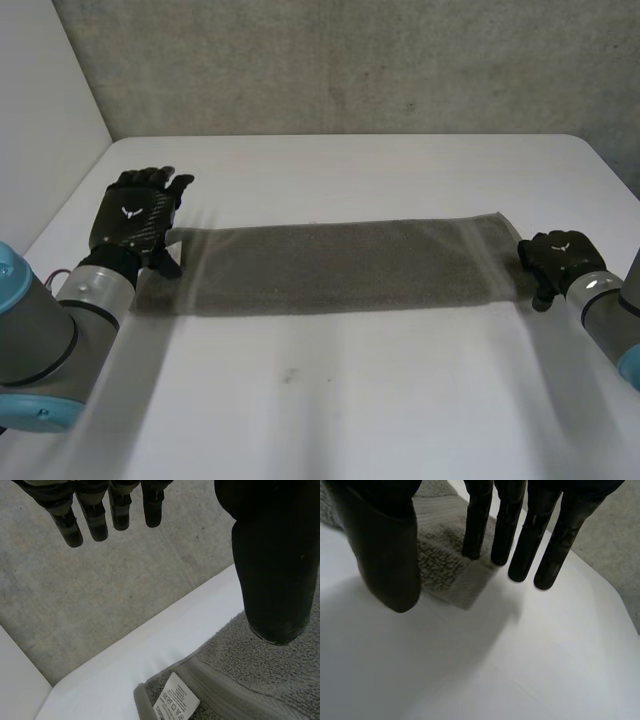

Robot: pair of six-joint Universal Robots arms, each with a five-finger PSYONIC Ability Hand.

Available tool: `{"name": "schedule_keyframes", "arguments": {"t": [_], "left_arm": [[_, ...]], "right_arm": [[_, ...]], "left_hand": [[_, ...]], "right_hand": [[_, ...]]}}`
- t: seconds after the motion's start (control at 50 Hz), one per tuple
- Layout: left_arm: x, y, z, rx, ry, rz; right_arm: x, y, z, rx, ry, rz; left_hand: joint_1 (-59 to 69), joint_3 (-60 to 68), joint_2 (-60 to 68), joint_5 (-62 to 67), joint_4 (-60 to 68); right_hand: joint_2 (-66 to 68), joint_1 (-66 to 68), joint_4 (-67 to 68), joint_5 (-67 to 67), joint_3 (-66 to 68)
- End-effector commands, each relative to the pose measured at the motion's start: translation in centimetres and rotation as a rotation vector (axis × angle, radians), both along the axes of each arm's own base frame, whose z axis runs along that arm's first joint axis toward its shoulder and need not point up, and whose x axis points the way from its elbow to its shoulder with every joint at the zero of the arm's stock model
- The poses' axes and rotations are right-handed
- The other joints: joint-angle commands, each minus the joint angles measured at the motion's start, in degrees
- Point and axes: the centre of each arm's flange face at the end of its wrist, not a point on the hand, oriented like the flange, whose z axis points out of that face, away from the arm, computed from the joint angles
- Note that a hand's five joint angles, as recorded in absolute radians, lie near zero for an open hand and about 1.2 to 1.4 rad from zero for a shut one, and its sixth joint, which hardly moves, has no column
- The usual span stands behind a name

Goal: Fold the towel.

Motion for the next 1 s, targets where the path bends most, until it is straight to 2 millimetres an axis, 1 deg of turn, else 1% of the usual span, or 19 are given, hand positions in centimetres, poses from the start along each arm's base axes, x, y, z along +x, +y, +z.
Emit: {"name": "schedule_keyframes", "arguments": {"t": [0.02,0.3,0.36,0.38,0.52,0.56,0.6,0.62,0.66,0.68,0.72,0.74,0.78,0.82,0.9,0.92,0.94,0.96,1.0], "left_arm": [[-0.1,0.1,0.0,-0.001,0.0,-0.007],[-0.1,0.3,-0.2,0.005,-0.001,-0.007],[-0.1,0.3,-0.2,0.007,-0.002,-0.007],[-0.1,0.3,-0.2,0.007,-0.002,-0.007],[0.0,0.3,-0.3,0.01,-0.002,-0.004],[0.0,0.3,-0.3,0.011,-0.004,-0.004],[0.1,0.4,-0.4,0.014,-0.003,-0.002],[0.1,0.4,-0.4,0.014,-0.003,-0.002],[0.2,0.3,-0.4,0.014,-0.003,0.001],[0.2,0.3,-0.4,0.014,-0.003,0.001],[0.2,0.3,-0.5,0.016,-0.004,0.001],[0.2,0.3,-0.5,0.016,-0.004,0.001],[0.2,0.3,-0.4,0.014,-0.003,0.003],[0.1,0.4,-0.4,0.013,-0.003,0.001],[0.1,0.4,0.0,0.002,-0.001,0.001],[0.1,0.4,0.2,-0.005,0.001,0.001],[0.1,0.4,0.5,-0.014,0.005,-0.002],[0.1,0.4,0.5,-0.014,0.005,-0.002],[0.0,0.3,1.1,-0.035,0.009,-0.004]], "right_arm": [[-0.1,-0.6,0.1,-0.047,0.003,0.004],[0.2,-0.5,-0.4,-0.035,-0.01,0.047],[0.2,-0.5,-0.5,-0.032,-0.008,0.046],[0.2,-0.5,-0.4,-0.034,-0.009,0.047],[-0.7,-0.8,0.1,-0.04,-0.003,0.017],[-1.6,-1.0,0.3,-0.039,-0.002,-0.009],[-3.8,-1.6,0.9,-0.048,0.005,-0.064],[-3.8,-1.6,0.9,-0.048,0.005,-0.064],[-7.0,-2.4,1.1,-0.052,0.05,-0.127],[-7.0,-2.5,1.1,-0.052,0.05,-0.127],[-10.7,-3.4,1.7,-0.072,0.142,-0.182],[-10.7,-3.4,1.7,-0.072,0.143,-0.183],[-13.8,-4.1,2.6,-0.106,0.258,-0.208],[-14.5,-4.4,2.9,-0.121,0.306,-0.2],[-14.2,-4.7,3.7,-0.154,0.359,-0.172],[-13.5,-4.8,4.7,-0.185,0.362,-0.161],[-11.9,-4.7,6.2,-0.233,0.353,-0.131],[-11.8,-4.7,6.2,-0.234,0.353,-0.131],[-6.1,-3.8,9.4,-0.34,0.294,-0.025]], "left_hand": [[-0.03,0.41,0.5,-1.52,0.4],[-0.03,0.41,0.5,-1.52,0.4],[-0.03,0.41,0.5,-1.52,0.4],[-0.03,0.41,0.5,-1.52,0.4],[-0.03,0.41,0.5,-1.52,0.4],[-0.03,0.41,0.5,-1.52,0.4],[-0.03,0.41,0.5,-1.52,0.4],[-0.03,0.41,0.5,-1.52,0.4],[-0.03,0.41,0.5,-1.52,0.4],[-0.03,0.41,0.5,-1.52,0.4],[-0.03,0.41,0.5,-1.52,0.4],[-0.03,0.41,0.5,-1.52,0.4],[-0.03,0.41,0.5,-1.52,0.4],[-0.03,0.41,0.5,-1.52,0.4],[-0.03,0.41,0.5,-1.52,0.4],[-0.03,0.41,0.5,-1.52,0.4],[-0.03,0.41,0.5,-1.52,0.4],[-0.03,0.41,0.5,-1.52,0.4],[-0.03,0.41,0.5,-1.52,0.4]], "right_hand": [[17.4,17.5,18.06,17.62,17.9],[19.13,19.23,19.79,19.35,19.63],[28.55,28.65,29.21,28.77,29.05],[40.31,40.42,40.98,40.53,40.82],[40.43,40.53,41.1,40.65,40.94],[40.43,40.53,41.1,40.65,40.94],[40.43,40.53,41.1,40.65,40.94],[40.43,40.53,41.1,40.65,40.94],[40.43,40.53,41.1,40.65,40.94],[40.43,40.53,41.1,40.65,40.94],[40.43,40.53,41.1,40.65,40.94],[40.43,40.53,41.1,40.65,40.94],[40.43,40.53,41.1,40.65,40.94],[40.43,40.53,41.1,40.65,40.94],[40.43,40.53,41.1,40.65,40.94],[40.43,40.53,41.1,40.65,40.94],[40.43,40.53,41.1,40.65,40.94],[40.43,40.53,41.1,40.65,40.94],[40.43,40.53,41.1,40.65,40.94]]}}
